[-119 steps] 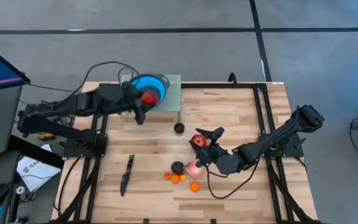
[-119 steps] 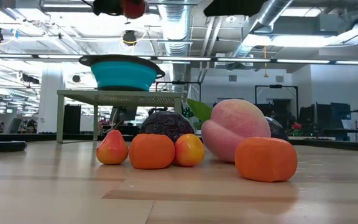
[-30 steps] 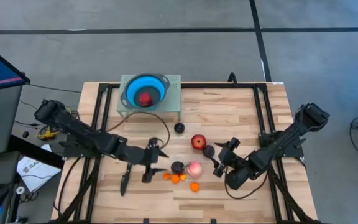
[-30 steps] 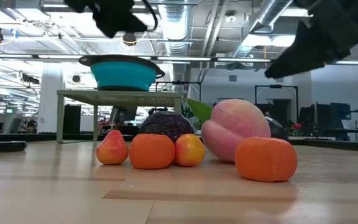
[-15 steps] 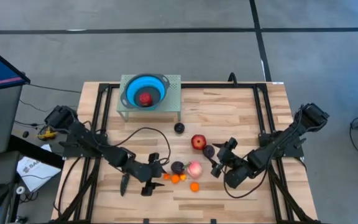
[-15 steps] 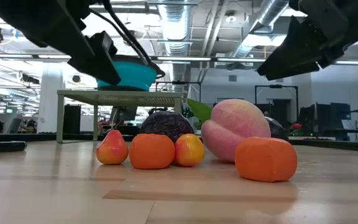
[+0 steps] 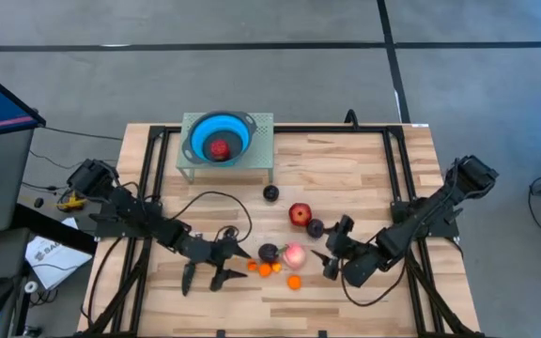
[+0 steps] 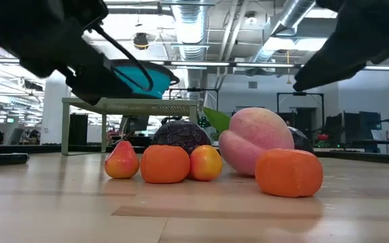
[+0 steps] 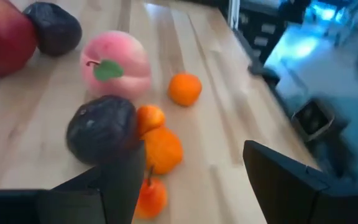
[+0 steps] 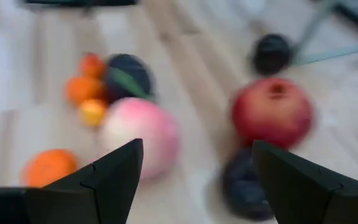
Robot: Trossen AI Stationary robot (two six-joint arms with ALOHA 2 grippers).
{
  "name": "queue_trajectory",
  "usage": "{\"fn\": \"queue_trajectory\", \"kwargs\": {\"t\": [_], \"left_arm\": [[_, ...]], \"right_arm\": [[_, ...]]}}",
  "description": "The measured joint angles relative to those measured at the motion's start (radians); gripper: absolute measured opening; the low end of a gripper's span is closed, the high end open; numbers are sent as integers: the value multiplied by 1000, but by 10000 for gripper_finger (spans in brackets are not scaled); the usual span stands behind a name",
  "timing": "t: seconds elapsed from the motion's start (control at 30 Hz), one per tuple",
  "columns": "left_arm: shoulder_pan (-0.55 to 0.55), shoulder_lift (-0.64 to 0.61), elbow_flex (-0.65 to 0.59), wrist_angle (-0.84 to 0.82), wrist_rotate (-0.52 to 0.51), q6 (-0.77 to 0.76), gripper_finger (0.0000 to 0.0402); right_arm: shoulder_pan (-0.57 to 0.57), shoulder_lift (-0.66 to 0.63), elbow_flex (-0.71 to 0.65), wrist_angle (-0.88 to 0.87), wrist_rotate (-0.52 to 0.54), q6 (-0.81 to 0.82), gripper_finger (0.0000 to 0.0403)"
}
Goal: Pick & Place Fruit
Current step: Put the left orange pear into the blue strainer bowl on the shelf
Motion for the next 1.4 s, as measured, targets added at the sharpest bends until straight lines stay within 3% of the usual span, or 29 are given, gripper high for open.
{"fn": "queue_trajectory", "kwargs": {"t": [0.13,0.4,0.67,0.93,1.1,1.4], "left_arm": [[7,0,-2,7,0,114,256],[46,0,-2,4,13,150,252],[48,90,-2,8,77,117,250],[48,216,-2,153,81,85,224],[48,246,9,168,80,85,212],[48,280,20,200,80,85,192]], "right_arm": [[-27,5,1,220,-119,-149,295],[-101,8,1,482,-127,-344,295],[-122,8,1,488,-128,-349,295],[-121,8,1,479,-145,-349,295],[-123,8,1,470,-234,-348,295],[-129,8,1,473,-238,-349,295]]}}
